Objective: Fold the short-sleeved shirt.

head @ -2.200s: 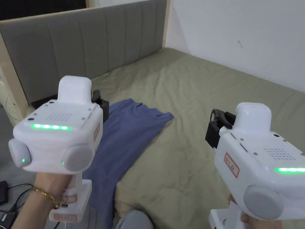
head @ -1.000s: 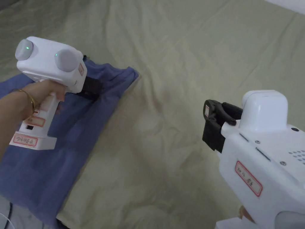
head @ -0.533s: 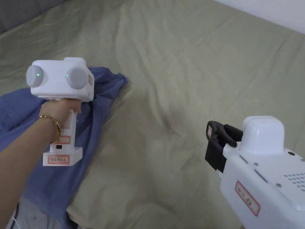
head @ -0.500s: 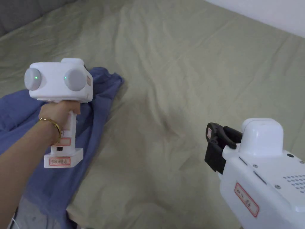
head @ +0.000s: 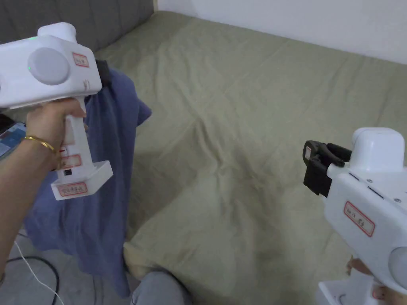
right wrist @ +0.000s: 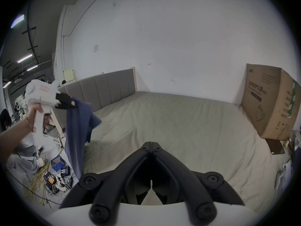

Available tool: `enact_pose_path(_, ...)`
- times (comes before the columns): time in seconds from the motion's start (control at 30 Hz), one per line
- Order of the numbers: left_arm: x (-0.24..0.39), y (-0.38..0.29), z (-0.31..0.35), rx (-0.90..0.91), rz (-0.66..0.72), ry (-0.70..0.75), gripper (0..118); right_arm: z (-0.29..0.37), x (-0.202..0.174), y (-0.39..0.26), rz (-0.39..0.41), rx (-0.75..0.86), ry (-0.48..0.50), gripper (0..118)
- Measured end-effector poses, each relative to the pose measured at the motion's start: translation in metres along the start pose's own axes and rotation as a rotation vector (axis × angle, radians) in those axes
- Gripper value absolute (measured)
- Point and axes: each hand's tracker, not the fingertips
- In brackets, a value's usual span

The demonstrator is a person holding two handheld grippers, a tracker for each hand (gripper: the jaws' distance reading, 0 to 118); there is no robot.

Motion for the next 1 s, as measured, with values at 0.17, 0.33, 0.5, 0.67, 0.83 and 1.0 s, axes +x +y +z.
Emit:
enact_pose_path(0.17,0.046,0.05,0.083,0.197,-0.027,-0.092,4,0.043,0.018,-0.001,-0.029,0.046,-0.034,0)
enact_pose_path(0.33,0.114,0.093,0.153,0.335,-0.106,-0.226,4,0.083,0.037,-0.003,-0.037,0.088,-0.081,0)
enact_pose_path(0.5,0.188,0.126,0.199,0.399,-0.146,-0.365,4,0.125,0.066,-0.003,-0.074,0.143,-0.157,0)
enact_pose_path(0.67,0.265,0.132,0.233,0.417,-0.189,-0.448,4,0.167,0.093,0.006,-0.098,0.211,-0.251,0)
enact_pose_path(0.83,0.325,0.122,0.226,0.37,-0.237,-0.506,4,0.2,0.114,0.01,-0.099,0.25,-0.324,0)
enact_pose_path(1.0,0.366,0.071,0.166,0.201,-0.307,-0.522,4,0.218,0.132,0.002,-0.132,0.267,-0.39,0)
